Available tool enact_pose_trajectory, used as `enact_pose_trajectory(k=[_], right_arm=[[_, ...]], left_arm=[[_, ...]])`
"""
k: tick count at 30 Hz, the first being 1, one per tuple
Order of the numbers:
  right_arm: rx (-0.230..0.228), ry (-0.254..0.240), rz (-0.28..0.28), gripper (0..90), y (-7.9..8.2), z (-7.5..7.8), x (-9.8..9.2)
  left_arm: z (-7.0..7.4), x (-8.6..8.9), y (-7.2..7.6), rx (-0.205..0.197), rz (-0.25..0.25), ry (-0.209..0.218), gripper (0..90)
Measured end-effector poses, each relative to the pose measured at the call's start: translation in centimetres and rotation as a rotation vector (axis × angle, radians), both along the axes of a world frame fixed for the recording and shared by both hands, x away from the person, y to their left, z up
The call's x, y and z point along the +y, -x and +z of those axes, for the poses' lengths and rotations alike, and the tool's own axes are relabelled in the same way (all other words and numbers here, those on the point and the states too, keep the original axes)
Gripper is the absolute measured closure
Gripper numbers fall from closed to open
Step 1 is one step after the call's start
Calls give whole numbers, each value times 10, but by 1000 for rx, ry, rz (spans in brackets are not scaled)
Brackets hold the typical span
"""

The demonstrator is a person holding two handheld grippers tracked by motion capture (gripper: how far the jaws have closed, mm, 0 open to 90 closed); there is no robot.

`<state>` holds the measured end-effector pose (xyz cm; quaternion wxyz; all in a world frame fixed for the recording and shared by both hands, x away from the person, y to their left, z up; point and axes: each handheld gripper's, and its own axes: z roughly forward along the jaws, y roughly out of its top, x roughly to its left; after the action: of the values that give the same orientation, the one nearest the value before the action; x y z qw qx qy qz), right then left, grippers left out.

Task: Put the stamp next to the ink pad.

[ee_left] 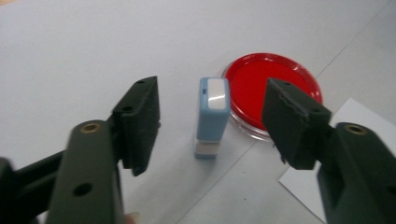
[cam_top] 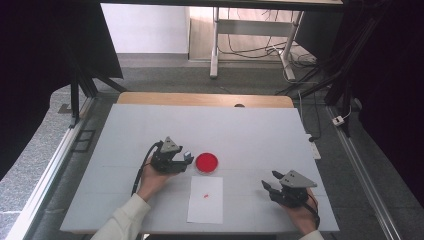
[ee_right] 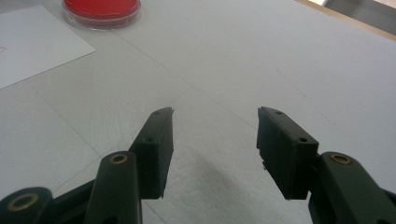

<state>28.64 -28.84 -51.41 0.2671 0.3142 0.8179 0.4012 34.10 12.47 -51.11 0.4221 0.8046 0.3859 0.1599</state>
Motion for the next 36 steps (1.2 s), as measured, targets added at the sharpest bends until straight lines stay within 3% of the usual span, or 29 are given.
enact_pose_trajectory(k=[4, 17, 25, 36], right_arm=[[3, 3, 4, 454, -1, 0, 0], [-4, -13, 31, 451, -2, 2, -1], [-7, -16, 37, 450, -4, 2, -3], [-8, -16, 67, 449, -4, 3, -5]], left_arm=[[5, 5, 7, -3, -21, 26, 325], [14, 33, 42, -7, -55, 47, 315], [9, 56, 64, 15, -39, 57, 314], [-8, 90, 104, 54, 0, 50, 314]])
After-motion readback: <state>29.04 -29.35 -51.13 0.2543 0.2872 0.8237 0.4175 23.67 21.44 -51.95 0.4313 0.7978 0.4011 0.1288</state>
